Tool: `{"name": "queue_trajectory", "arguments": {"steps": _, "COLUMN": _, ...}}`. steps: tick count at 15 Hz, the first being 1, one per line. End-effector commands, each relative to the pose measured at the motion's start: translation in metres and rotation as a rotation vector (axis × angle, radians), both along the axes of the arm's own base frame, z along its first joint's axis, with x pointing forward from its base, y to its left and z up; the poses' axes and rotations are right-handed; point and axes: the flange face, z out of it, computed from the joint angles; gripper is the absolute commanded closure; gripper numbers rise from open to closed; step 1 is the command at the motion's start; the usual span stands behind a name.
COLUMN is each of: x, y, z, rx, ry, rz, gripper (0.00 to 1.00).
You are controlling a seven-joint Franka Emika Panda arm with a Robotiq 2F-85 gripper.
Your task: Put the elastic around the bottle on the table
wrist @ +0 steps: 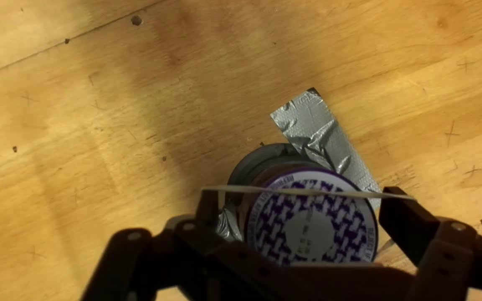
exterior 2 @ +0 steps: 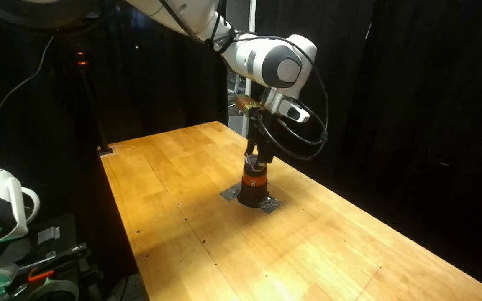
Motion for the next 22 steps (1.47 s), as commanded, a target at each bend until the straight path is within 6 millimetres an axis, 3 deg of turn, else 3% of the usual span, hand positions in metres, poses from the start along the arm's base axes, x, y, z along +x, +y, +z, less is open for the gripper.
{"name": "queue_trajectory", "arguments": {"steps": 1, "x": -0.024, "y": -0.003, "z": 0.004, "rx": 0.035, "ry": 0.007, "rz": -0.016, "gripper": 0.0}}
{"name": "queue_trajectory", "arguments": {"steps": 6, "x": -0.043, "y": 0.0, "z": -0.007, "rx": 0.013, "ry": -0.044, "rz": -0.036, "gripper": 0.0}}
{"name": "queue_trajectory", "arguments": {"steps": 7, "x": -0.046, "y": 0.0, "z": -0.009, "rx": 0.009, "ry": -0.064, "rz": -0.045, "gripper": 0.04}}
{"name": "queue_trajectory", "arguments": {"steps": 8, "x": -0.049, "y": 0.0, "z": -0.009, "rx": 0.004, "ry": -0.084, "rz": -0.052, "gripper": 0.26}}
{"name": "queue_trajectory", "arguments": {"steps": 10, "x": -0.056, "y": 0.0, "z": -0.008, "rx": -0.001, "ry": -0.12, "rz": -0.062, "gripper": 0.3}}
{"name": "queue_trajectory", "arguments": {"steps": 17, "x": -0.087, "y": 0.005, "z": -0.002, "rx": -0.012, "ry": -0.198, "rz": -0.076, "gripper": 0.85}}
{"name": "queue_trajectory", "arguments": {"steps": 18, "x": -0.091, "y": 0.004, "z": -0.002, "rx": -0.013, "ry": -0.205, "rz": -0.073, "gripper": 0.91}}
{"name": "queue_trajectory", "arguments": {"steps": 22, "x": -0.102, "y": 0.011, "z": 0.009, "rx": -0.037, "ry": -0.329, "rz": -0.052, "gripper": 0.96}}
